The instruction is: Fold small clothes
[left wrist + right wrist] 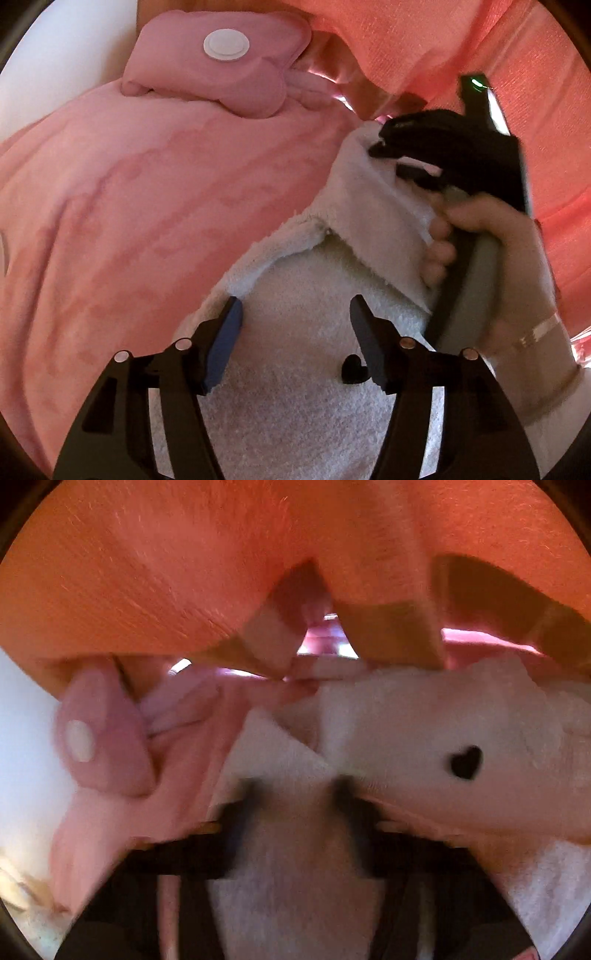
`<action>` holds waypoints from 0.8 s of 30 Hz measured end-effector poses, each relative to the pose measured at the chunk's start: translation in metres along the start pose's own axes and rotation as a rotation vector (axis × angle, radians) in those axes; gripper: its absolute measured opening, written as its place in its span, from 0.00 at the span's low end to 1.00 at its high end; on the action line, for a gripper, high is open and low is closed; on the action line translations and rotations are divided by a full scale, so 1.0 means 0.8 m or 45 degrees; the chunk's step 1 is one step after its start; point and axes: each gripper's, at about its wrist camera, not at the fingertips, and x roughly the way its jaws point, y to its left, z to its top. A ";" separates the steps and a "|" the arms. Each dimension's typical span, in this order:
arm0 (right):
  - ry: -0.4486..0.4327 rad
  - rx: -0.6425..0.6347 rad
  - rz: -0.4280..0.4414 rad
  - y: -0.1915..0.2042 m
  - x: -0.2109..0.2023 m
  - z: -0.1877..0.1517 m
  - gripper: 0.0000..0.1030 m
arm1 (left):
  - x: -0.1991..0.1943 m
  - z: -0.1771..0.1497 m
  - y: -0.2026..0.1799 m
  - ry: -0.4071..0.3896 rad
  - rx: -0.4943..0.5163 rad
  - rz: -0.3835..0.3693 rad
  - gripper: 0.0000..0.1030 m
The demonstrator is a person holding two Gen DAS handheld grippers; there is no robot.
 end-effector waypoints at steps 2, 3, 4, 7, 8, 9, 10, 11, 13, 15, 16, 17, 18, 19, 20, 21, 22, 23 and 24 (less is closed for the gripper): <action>-0.077 -0.068 0.005 0.021 -0.011 0.010 0.15 | 0.000 0.001 0.004 0.007 -0.022 -0.018 0.58; -0.137 -0.094 0.039 0.032 -0.020 0.015 0.07 | 0.000 0.001 0.005 0.010 -0.031 -0.024 0.58; -0.159 -0.097 0.066 0.036 -0.021 0.016 0.07 | -0.001 0.001 0.005 0.011 -0.036 -0.029 0.58; 0.011 -0.189 -0.049 0.049 0.029 0.005 0.10 | 0.002 0.000 0.003 0.011 -0.030 -0.029 0.61; -0.002 -0.188 -0.046 0.047 0.028 0.002 0.10 | 0.002 -0.001 0.000 0.011 -0.015 -0.023 0.62; -0.041 -0.168 -0.032 0.045 0.017 0.003 0.12 | 0.002 -0.001 -0.002 0.012 -0.003 -0.020 0.64; -0.069 -0.110 0.021 0.037 -0.003 0.004 0.13 | 0.002 -0.001 -0.004 0.014 0.005 -0.017 0.64; -0.099 -0.077 0.069 0.028 -0.023 0.001 0.13 | 0.002 -0.001 -0.004 0.015 0.006 -0.017 0.64; -0.212 -0.062 0.126 0.002 -0.085 -0.021 0.13 | 0.001 -0.001 -0.002 0.017 -0.007 -0.023 0.64; -0.302 -0.049 0.050 -0.047 -0.146 -0.064 0.13 | 0.001 -0.001 0.000 0.018 -0.014 -0.026 0.64; -0.316 -0.029 -0.007 -0.072 -0.164 -0.084 0.13 | 0.001 -0.001 0.000 0.018 -0.017 -0.024 0.64; -0.332 0.008 -0.090 -0.108 -0.186 -0.111 0.13 | 0.001 -0.002 0.000 0.017 -0.018 -0.021 0.64; -0.343 0.043 -0.149 -0.135 -0.203 -0.131 0.13 | 0.000 -0.003 -0.001 0.018 -0.019 -0.019 0.64; -0.345 0.120 -0.233 -0.181 -0.219 -0.155 0.13 | -0.001 -0.004 -0.002 0.017 -0.019 -0.016 0.64; -0.329 0.194 -0.282 -0.219 -0.232 -0.175 0.13 | -0.001 -0.004 -0.002 0.016 -0.016 -0.013 0.64; -0.294 0.243 -0.322 -0.252 -0.239 -0.185 0.13 | -0.002 -0.004 -0.003 0.013 -0.012 -0.008 0.65; -0.189 0.282 -0.404 -0.280 -0.229 -0.201 0.09 | -0.003 -0.006 -0.005 0.010 -0.008 -0.002 0.65; -0.185 0.305 -0.348 -0.302 -0.231 -0.216 0.00 | -0.003 -0.008 -0.006 0.006 0.000 0.007 0.65; -0.211 0.336 -0.296 -0.306 -0.236 -0.223 0.00 | -0.002 -0.008 -0.008 0.004 0.011 0.017 0.65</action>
